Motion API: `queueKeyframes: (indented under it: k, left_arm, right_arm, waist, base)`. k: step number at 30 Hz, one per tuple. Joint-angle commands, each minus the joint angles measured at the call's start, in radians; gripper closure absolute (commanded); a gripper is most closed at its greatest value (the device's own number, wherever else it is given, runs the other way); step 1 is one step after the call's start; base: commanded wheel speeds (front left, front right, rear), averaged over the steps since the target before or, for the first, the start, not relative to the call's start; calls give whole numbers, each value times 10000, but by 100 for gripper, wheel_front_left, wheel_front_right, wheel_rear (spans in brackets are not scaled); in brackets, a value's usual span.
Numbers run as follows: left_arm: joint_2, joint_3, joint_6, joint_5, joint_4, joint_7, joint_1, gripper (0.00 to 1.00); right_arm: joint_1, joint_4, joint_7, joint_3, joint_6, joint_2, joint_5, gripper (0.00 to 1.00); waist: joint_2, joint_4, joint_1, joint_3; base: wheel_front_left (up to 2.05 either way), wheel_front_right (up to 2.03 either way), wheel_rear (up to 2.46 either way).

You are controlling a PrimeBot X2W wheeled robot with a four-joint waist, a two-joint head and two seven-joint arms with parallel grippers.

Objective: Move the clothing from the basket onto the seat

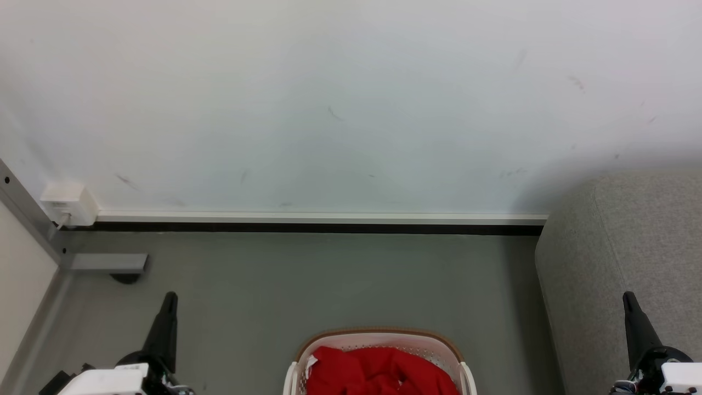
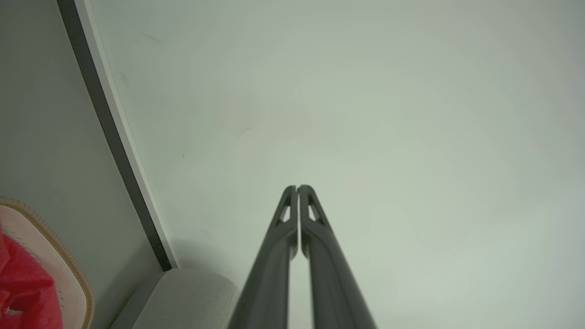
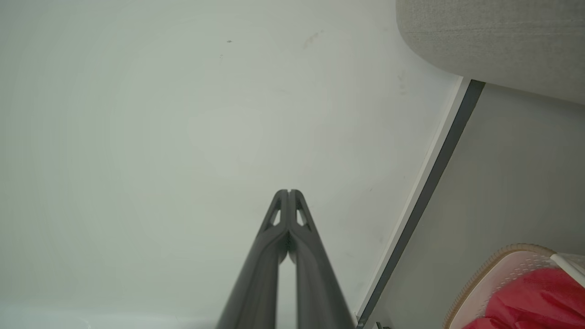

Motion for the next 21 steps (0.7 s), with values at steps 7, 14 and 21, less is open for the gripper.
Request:
queueKeyframes:
  k: [7,14,21]
  left_arm:
    - [23,18,-40,-120,-24,32,-71,100]
    - [23,18,-40,-120,-24,32,-71,100]
    - [23,18,-40,-120,-24,32,-71,100]
  right_arm:
    - [-131,-34,20,-30,-23,-13,20,100]
    - [-131,-34,20,-30,-23,-13,20,100]
    - [-131,-34,20,-30,-24,-13,19,100]
  waist:
    - [0,0,0,0]
    - [0,0,0,0]
    - [0,0,0,0]
  base:
    - [0,0,0]
    - [0,0,0]
    - [0,0,0]
